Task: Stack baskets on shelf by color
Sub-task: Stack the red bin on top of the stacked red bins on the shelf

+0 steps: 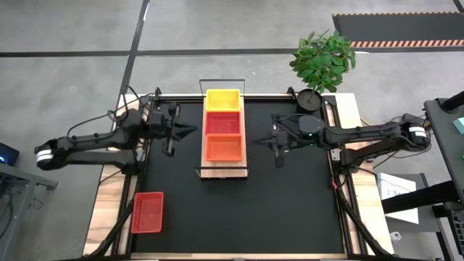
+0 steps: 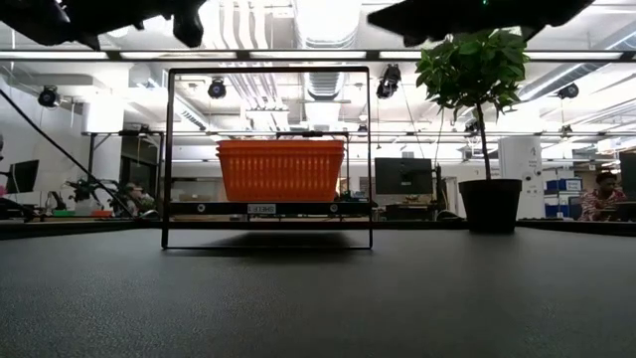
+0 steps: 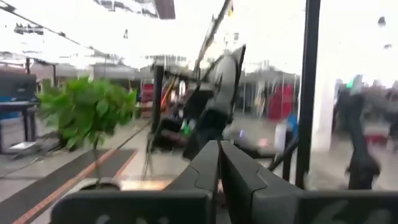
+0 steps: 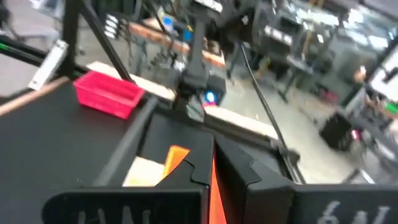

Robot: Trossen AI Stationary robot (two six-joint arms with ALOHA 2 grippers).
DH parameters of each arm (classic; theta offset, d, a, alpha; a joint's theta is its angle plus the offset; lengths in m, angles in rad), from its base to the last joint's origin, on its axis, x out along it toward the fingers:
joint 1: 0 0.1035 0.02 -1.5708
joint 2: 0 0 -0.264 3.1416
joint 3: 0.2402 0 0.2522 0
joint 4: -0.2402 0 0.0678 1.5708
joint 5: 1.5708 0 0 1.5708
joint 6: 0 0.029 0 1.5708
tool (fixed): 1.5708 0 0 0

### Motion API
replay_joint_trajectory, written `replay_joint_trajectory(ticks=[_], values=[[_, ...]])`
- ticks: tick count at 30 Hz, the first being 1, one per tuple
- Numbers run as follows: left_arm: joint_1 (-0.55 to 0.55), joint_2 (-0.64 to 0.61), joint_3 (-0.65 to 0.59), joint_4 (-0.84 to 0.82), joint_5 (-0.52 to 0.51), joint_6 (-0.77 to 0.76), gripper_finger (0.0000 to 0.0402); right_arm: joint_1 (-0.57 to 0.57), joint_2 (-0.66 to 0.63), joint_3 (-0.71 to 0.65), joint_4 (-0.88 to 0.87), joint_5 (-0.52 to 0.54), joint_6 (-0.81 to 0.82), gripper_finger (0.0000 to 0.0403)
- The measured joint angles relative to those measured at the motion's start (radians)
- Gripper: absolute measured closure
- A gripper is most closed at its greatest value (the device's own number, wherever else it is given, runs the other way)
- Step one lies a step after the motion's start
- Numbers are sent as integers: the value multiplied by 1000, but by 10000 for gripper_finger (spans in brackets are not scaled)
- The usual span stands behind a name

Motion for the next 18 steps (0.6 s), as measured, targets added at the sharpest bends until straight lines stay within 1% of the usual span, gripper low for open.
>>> replay_joint_trajectory(ticks=[1,5,8,9,10,12,15,17,18], values=[[-23,8,0,27,-21,-22,402,0,-14,-6,7,-19,-8,394],[-140,53,8,20,-116,-112,402,1,-57,-13,16,-85,-55,394],[-233,69,10,-12,-201,-207,402,0,-78,-13,11,-92,-106,394],[-262,58,19,-54,-226,-263,402,0,-84,-13,11,-92,-125,394],[-290,44,34,-107,-257,-335,402,-4,-90,-13,7,-92,-138,394],[-354,21,74,-241,-361,-504,402,-5,-101,-13,-3,-92,-169,394],[-479,3,151,-573,-524,-817,402,-9,-108,-13,-27,-91,-211,394],[-580,21,226,-820,-605,-1039,402,-11,-106,-13,-38,-90,-232,394],[-633,37,268,-932,-630,-1148,402,-11,-106,-13,-45,-89,-239,394]])
